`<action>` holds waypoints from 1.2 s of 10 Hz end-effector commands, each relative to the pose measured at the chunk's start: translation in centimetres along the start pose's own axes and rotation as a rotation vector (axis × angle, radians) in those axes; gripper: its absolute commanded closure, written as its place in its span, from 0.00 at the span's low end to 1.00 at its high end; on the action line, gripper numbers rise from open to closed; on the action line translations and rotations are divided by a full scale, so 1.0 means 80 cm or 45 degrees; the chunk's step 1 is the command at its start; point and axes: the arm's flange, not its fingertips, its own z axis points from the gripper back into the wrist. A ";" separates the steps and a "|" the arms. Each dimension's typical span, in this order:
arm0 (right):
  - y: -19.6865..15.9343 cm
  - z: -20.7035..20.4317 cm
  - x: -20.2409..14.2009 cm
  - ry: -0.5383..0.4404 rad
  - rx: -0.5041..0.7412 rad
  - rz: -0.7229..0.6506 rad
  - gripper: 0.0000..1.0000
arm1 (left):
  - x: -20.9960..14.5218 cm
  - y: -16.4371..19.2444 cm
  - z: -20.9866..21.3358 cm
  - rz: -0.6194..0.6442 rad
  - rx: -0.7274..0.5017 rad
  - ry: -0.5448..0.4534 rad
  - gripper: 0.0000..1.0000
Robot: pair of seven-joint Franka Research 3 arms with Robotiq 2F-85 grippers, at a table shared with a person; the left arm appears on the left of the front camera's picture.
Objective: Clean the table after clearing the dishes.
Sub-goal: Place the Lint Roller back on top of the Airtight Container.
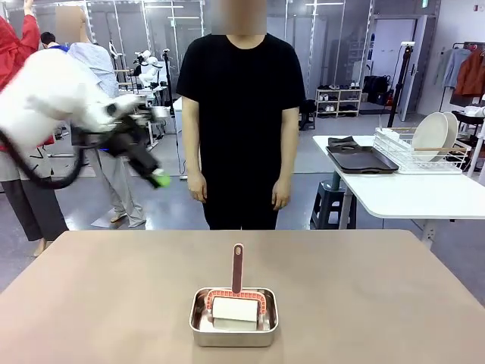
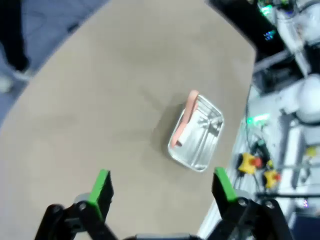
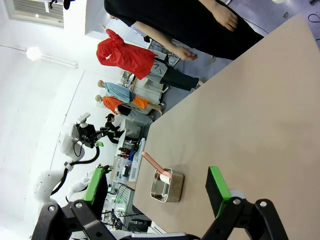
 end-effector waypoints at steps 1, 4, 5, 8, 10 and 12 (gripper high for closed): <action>0.003 0.001 -0.001 0.007 0.010 0.010 0.00 | -0.126 0.017 0.059 0.295 0.012 -0.241 0.00; 0.003 0.001 -0.001 0.007 0.010 0.010 0.00 | -0.295 0.034 0.163 0.627 0.098 -0.613 0.00; 0.003 0.001 -0.001 0.007 0.010 0.010 0.00 | -0.341 0.029 0.187 0.737 0.185 -0.647 0.00; 0.003 0.001 -0.001 0.007 0.010 0.010 0.00 | -0.442 0.023 0.206 0.982 0.314 -0.750 0.00; 0.003 0.001 -0.001 0.007 0.010 0.010 0.00 | -0.473 0.022 0.204 1.032 0.402 -0.789 0.00; 0.003 0.001 -0.001 0.007 0.010 0.010 0.00 | -0.474 0.032 0.213 0.995 0.343 -0.793 0.00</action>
